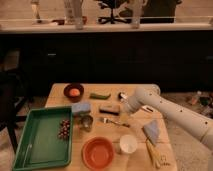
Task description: Place eraser in red bowl
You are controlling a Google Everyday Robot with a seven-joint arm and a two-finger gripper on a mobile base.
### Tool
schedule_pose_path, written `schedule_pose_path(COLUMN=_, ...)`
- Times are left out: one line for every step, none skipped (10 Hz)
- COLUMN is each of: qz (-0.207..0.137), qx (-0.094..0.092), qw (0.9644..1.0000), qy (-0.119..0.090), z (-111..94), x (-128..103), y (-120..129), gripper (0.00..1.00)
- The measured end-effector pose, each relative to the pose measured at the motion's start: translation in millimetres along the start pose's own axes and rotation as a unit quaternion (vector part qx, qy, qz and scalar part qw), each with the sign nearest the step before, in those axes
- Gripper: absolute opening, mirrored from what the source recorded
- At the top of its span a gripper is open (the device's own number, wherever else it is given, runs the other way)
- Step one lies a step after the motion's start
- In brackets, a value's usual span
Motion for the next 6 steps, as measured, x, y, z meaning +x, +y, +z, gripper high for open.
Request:
schedule_pose_path(qz=-0.003, qx=-0.005, qw=1.0, qy=0.0, z=5, x=-1, y=-4, gripper=0.8)
schedule_pose_path(qz=-0.004, qx=-0.008, qw=1.0, qy=0.001, z=9, x=1, y=-9, gripper=0.8)
schedule_pose_path(qz=-0.004, qx=-0.009, qw=1.0, qy=0.0, z=10, x=3, y=-13, gripper=0.8)
schedule_pose_path(qz=-0.005, qx=-0.01, qw=0.9999, qy=0.0, z=13, x=2, y=-18, gripper=0.8)
schedule_pose_path(qz=-0.006, qx=-0.011, qw=0.9999, qy=0.0, z=16, x=0, y=-20, gripper=0.8)
schedule_pose_path(qz=-0.008, qx=-0.013, qw=0.9999, qy=-0.001, z=18, x=-2, y=-22, gripper=0.8)
